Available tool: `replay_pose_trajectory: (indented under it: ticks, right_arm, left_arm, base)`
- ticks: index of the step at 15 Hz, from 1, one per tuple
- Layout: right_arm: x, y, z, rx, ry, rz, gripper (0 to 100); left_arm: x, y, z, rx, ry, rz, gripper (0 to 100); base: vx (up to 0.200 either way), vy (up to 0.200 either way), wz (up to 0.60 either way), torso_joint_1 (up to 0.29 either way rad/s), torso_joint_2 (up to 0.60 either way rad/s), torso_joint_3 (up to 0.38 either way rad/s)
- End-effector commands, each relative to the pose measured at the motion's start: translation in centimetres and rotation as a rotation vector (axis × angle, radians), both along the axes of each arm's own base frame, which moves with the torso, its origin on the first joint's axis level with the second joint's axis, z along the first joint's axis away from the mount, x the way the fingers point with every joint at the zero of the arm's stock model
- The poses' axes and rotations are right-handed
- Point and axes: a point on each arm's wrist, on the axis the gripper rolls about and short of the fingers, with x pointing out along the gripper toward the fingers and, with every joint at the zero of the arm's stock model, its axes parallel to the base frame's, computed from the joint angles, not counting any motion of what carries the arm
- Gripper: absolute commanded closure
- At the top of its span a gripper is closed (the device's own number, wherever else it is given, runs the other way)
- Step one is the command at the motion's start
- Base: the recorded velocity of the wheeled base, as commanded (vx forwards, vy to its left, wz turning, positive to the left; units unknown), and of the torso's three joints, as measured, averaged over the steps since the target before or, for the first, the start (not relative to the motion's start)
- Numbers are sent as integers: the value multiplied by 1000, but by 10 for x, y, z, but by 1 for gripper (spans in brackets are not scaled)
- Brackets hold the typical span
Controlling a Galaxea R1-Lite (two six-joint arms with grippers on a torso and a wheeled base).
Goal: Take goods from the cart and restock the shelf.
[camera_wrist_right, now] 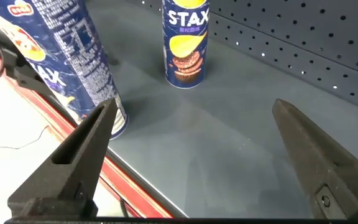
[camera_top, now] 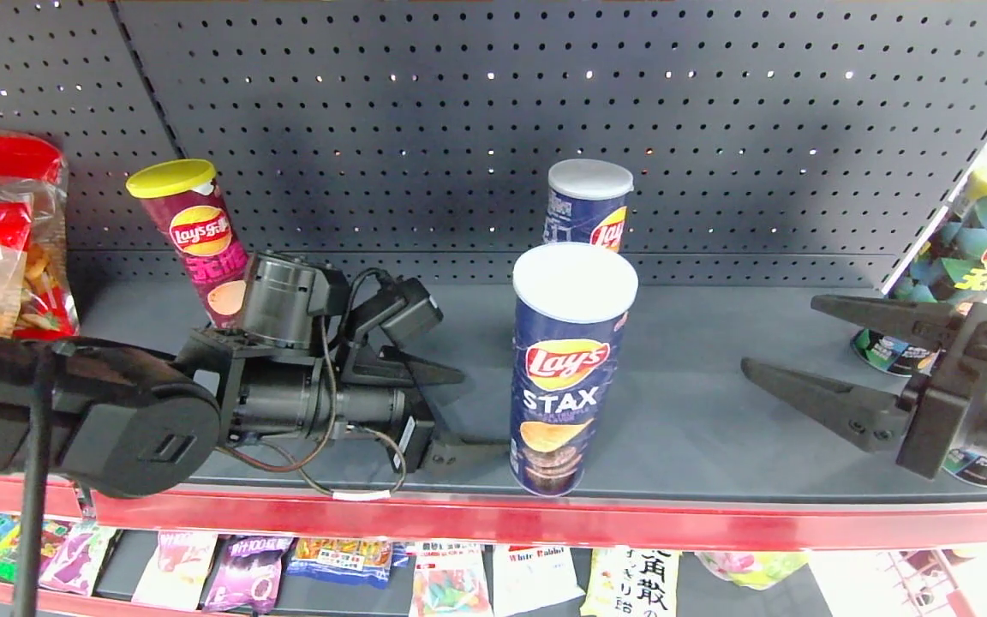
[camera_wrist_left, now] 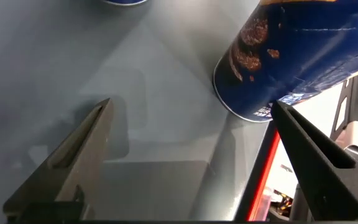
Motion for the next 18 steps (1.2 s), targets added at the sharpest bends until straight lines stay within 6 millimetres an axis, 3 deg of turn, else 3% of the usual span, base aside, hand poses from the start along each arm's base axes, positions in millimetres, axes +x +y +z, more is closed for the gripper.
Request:
replay_pose_trajectory:
  ticks: [1,18]
  right_arm:
    - [2,1,1,0,-1,0,0]
    - [1,0,2,2,-3,-1,0]
  left_arm:
    - [2,-2,-2,1,3,-3,0]
    - [7,-11,0,-6,-9,-18,0]
  base:
    - [0,0,0,0,0,0]
    - [0,0,0,0,0,0]
